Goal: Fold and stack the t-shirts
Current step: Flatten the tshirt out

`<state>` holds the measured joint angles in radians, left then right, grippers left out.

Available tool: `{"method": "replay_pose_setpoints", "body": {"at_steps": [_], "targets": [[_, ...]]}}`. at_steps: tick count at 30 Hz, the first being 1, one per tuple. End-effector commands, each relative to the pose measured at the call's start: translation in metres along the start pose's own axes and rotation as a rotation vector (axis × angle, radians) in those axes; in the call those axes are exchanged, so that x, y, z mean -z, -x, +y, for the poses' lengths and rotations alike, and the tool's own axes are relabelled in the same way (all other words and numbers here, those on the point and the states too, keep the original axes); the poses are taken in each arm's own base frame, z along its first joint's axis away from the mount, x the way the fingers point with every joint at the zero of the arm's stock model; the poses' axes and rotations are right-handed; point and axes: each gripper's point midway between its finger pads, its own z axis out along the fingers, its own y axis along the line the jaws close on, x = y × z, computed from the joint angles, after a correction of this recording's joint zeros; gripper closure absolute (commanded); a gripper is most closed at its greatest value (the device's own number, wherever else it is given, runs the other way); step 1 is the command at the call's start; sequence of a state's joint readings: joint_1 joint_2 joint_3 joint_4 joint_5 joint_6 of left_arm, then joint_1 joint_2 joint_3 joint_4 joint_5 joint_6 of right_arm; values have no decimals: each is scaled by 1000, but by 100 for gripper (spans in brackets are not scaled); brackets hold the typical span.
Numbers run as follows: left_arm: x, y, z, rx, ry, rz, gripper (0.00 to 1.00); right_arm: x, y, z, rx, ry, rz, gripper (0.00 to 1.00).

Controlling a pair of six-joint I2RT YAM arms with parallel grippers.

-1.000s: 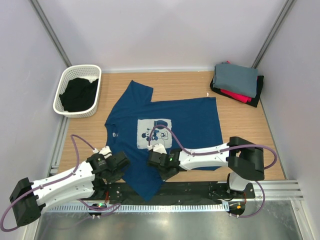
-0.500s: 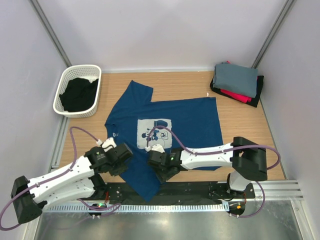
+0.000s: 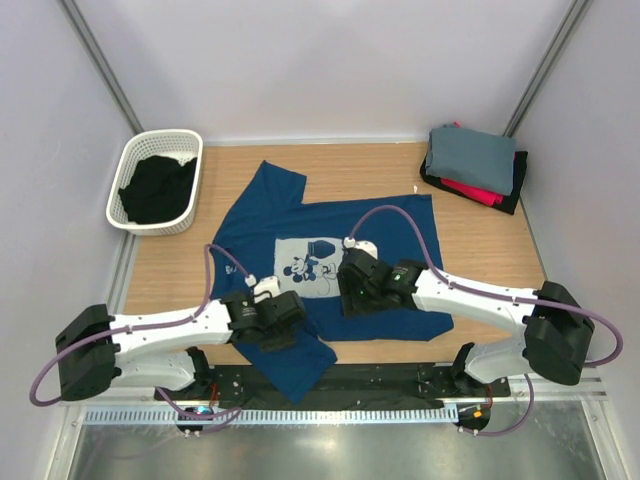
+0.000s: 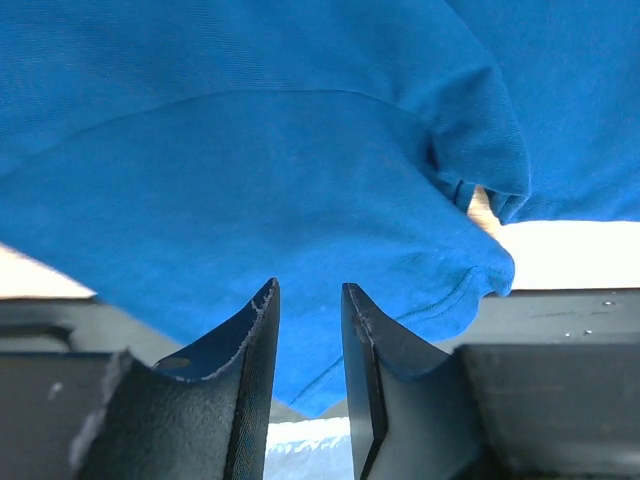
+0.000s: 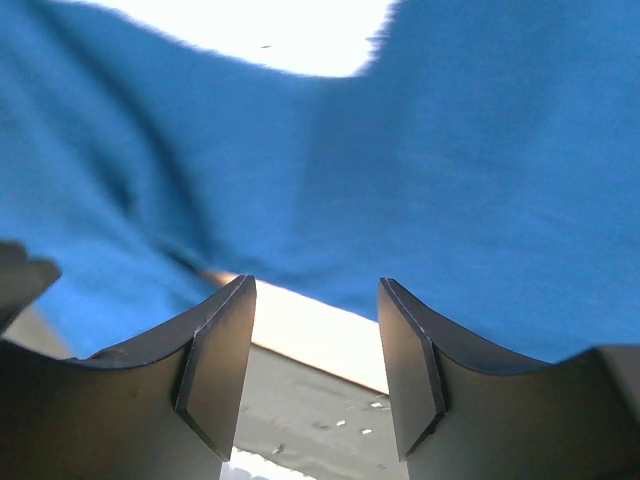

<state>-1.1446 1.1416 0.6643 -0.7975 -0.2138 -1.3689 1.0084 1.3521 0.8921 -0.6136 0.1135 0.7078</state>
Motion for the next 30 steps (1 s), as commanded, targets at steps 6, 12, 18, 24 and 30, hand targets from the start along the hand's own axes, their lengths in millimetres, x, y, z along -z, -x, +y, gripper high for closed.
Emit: {"method": "replay_pose_setpoints", "body": {"at_steps": [6,12,18,24,30], "targets": [[-32,-23,10,-97,41,67,67,-8,12,-38,-80,-145,-80,42],[-33,-46,50,-139,144,173,67,-8,15,-44,-101,-164,-101,42],[-22,-56,90,-149,273,223,67,-9,11,-56,-136,-182,-97,43],[-20,-64,105,-41,282,228,68,-14,6,-63,-151,-199,-76,42],[-13,-58,108,48,336,190,69,-16,1,-75,-175,-223,-61,42]]}}
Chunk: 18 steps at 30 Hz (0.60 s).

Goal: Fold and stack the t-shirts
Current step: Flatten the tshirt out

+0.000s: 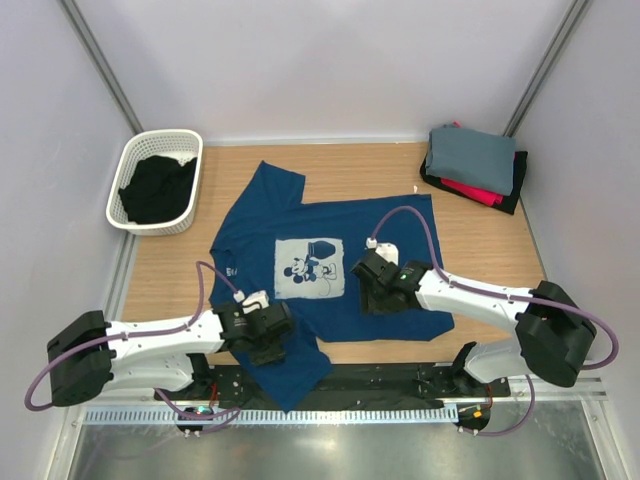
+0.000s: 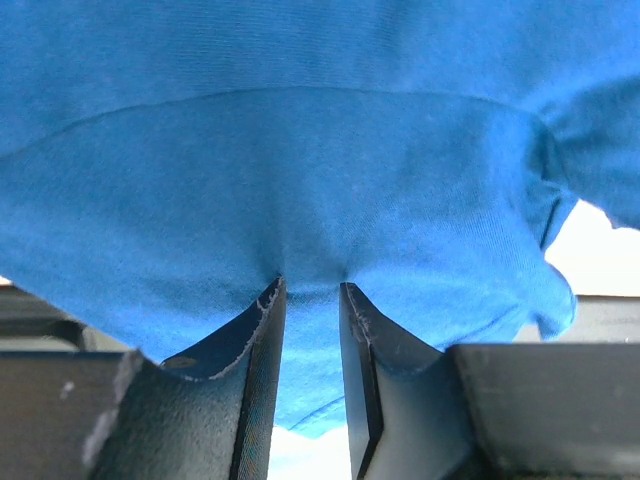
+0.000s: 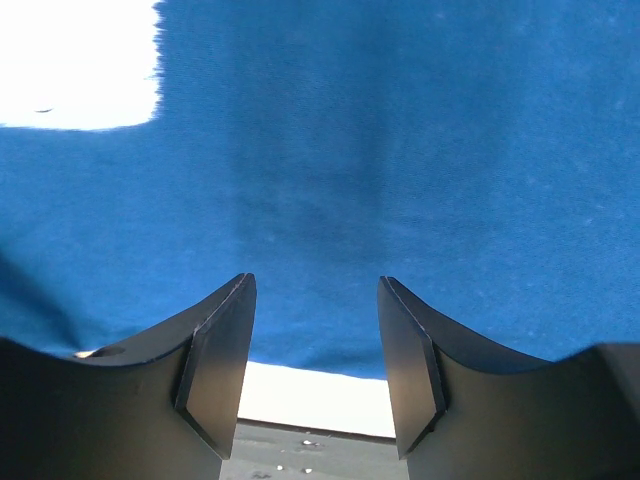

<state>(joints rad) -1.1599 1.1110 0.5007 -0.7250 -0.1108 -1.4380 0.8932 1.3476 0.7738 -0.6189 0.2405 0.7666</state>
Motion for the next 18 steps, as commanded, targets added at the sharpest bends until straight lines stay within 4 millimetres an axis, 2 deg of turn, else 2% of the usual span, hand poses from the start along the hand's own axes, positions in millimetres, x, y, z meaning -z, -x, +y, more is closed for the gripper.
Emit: {"method": "replay_pose_setpoints", "body": {"at_steps": [1,2,5,7,8,13,18], "targets": [[5,-16,75,23,299,51,69,1,6,-7,-39,-9,-32,42],[6,-14,75,21,300,47,69,0,6,-11,-44,-17,-34,42],[16,-11,92,12,384,27,67,-7,7,-22,-54,-43,-35,42],[17,-16,103,23,421,49,67,-13,7,-29,-80,-43,-23,42],[16,-24,109,40,435,83,67,-15,9,-25,-89,-19,-18,42],[18,-23,108,53,441,77,67,-17,10,-31,-90,-29,-16,42],[27,-28,110,5,498,131,66,-15,10,-39,-117,-21,-17,42]]}}
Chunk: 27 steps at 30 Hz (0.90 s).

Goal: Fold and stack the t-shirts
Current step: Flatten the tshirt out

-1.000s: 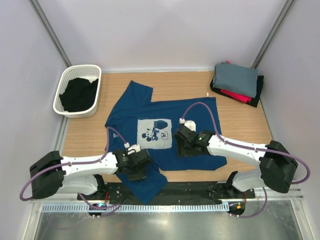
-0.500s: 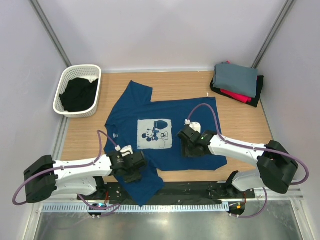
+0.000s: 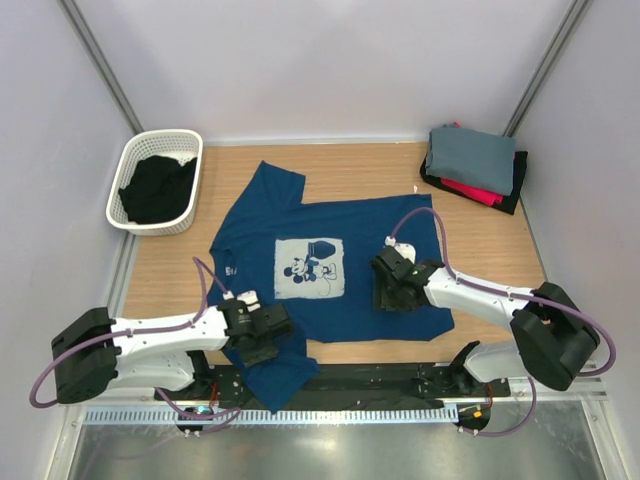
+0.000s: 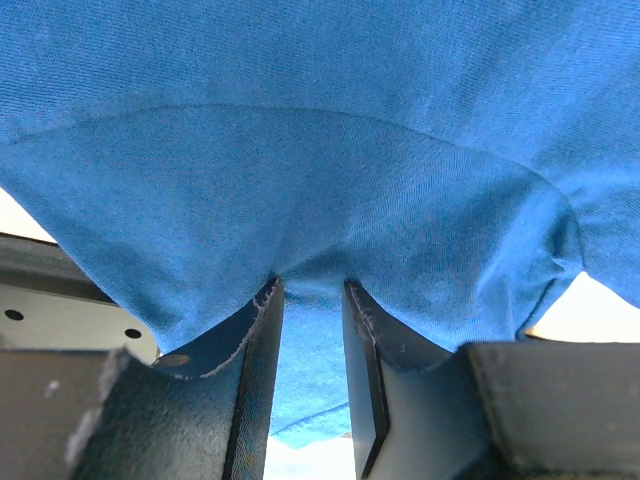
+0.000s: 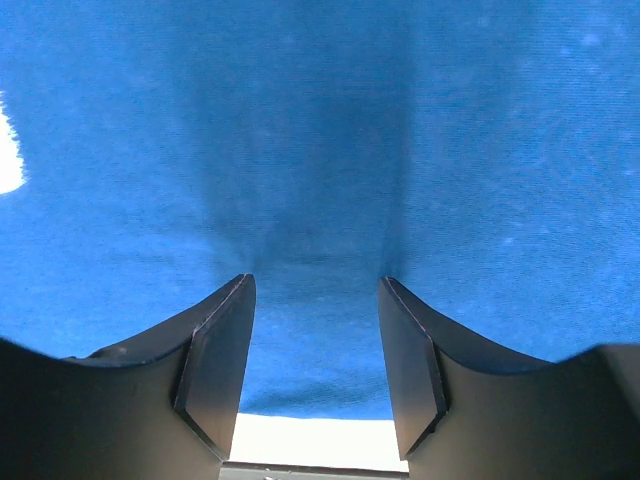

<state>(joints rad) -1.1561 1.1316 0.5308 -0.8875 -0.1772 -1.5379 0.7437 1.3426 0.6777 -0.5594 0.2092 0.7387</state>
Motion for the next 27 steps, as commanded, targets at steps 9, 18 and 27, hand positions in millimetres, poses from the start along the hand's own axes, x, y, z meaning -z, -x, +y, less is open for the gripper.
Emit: {"method": "replay_pose_setpoints", "body": {"at_steps": [9,18,27], "targets": [[28,-26,76,-168,324,181,67,12,18,4,-23,68,-52,42],[112,75,-24,-336,94,-221,63,34,54,30,-26,139,-130,41],[45,107,-76,-183,-150,-224,60,45,94,37,-65,104,-236,41]]}}
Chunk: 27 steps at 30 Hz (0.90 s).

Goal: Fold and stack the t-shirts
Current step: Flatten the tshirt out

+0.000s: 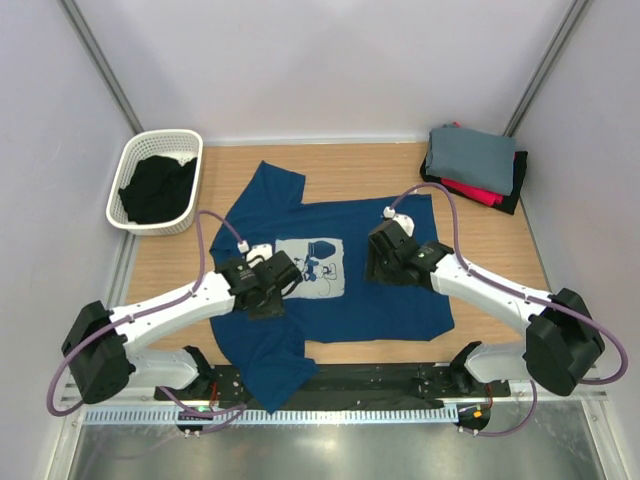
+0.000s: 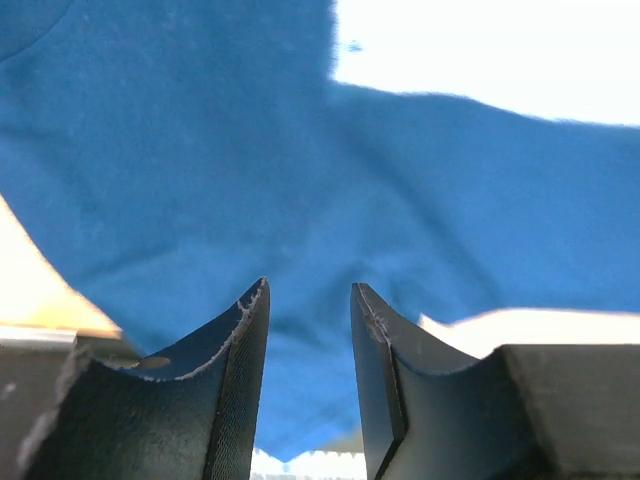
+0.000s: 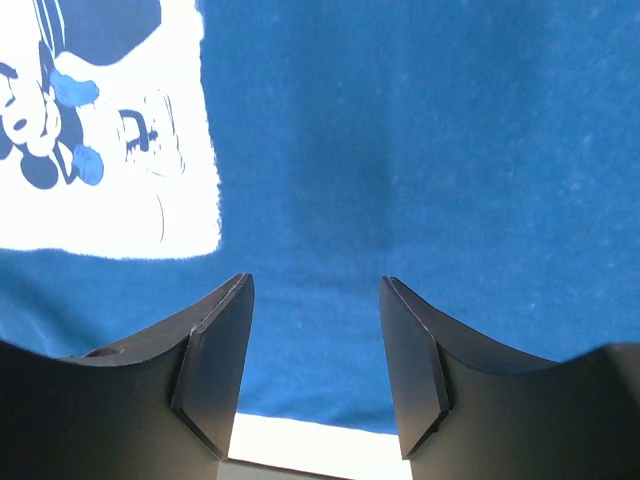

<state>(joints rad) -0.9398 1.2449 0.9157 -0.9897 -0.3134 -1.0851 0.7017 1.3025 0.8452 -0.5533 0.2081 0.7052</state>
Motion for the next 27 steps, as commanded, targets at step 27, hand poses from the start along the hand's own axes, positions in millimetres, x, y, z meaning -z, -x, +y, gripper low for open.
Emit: {"method": "replay_pose_setpoints", "body": {"at_steps": [27], "targets": [[-67,-36,89,298,149,138,63,-23,-2,-40,-51,-157,-2,41]]}}
